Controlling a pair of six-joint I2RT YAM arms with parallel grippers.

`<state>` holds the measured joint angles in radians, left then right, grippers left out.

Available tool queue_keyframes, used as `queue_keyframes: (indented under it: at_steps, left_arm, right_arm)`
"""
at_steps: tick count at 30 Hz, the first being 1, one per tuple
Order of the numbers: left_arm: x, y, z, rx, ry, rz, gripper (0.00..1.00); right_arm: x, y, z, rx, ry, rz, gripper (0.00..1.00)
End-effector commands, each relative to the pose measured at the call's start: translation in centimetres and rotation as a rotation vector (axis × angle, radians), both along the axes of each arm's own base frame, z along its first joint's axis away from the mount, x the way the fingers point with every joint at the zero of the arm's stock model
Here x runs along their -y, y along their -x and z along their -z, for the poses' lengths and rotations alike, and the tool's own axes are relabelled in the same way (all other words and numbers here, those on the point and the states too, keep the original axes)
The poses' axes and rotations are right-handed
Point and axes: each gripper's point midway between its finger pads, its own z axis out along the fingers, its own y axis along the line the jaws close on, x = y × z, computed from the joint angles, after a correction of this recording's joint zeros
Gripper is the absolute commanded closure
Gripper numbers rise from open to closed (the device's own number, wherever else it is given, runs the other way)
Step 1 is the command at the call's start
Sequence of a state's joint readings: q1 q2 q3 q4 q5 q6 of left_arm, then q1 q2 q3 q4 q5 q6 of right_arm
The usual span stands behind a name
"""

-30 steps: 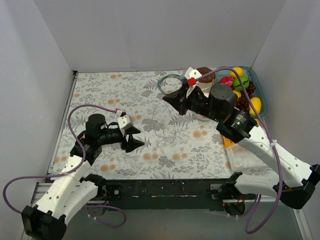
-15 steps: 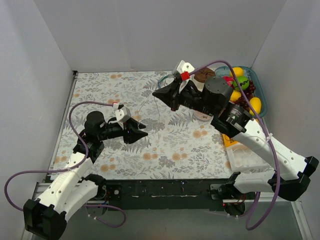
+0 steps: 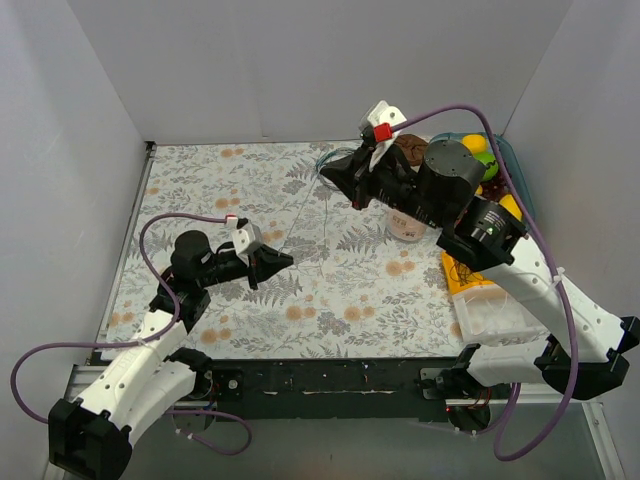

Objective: Untangle the cables

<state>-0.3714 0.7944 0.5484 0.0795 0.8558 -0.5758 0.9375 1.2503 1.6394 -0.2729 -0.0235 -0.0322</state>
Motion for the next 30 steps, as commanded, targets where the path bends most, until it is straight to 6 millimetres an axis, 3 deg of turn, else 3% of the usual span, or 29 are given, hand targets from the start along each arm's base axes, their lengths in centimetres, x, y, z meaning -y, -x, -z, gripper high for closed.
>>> queue_keyframes:
  at_steps: [1, 5, 9, 15, 21, 24, 26, 30]
  left_arm:
    - [-1.0, 0.4, 5.1, -0.072, -0.120, -0.027, 1.00]
    - [-1.6, 0.5, 6.8, -0.068, -0.179, -0.029, 1.00]
    - [-2.0, 0.6, 7.7, -0.049, -0.219, -0.028, 0.92]
    - [-1.9, 0.7, 6.9, -0.008, -0.215, -0.006, 0.76]
    - [-1.7, 0.3, 5.4, 0.044, -0.208, 0.000, 0.80]
    - [-1.3, 0.4, 3.6, 0.063, -0.175, 0.016, 0.75]
    - [-0.8, 0.5, 1.8, 0.079, -0.136, 0.034, 0.65]
    - [0.4, 0.7, -4.0, 0.033, 0.036, 0.041, 0.48]
  right_arm:
    - [4.9, -0.3, -9.4, 0.170, -0.210, 0.172, 0.99]
    - [6.3, -0.5, -10.4, 0.197, -0.201, 0.224, 0.99]
    - [6.7, -0.8, -10.4, 0.208, -0.187, 0.249, 0.99]
    - [5.1, -1.2, -8.7, 0.163, -0.164, 0.215, 0.99]
    - [3.8, -1.3, -8.8, 0.155, -0.164, 0.178, 0.99]
    - [3.5, -1.3, -9.1, 0.158, -0.168, 0.166, 0.99]
    - [3.2, -1.3, -9.0, 0.153, -0.167, 0.156, 0.99]
    - [2.5, -1.2, -8.9, 0.143, -0.178, 0.128, 0.99]
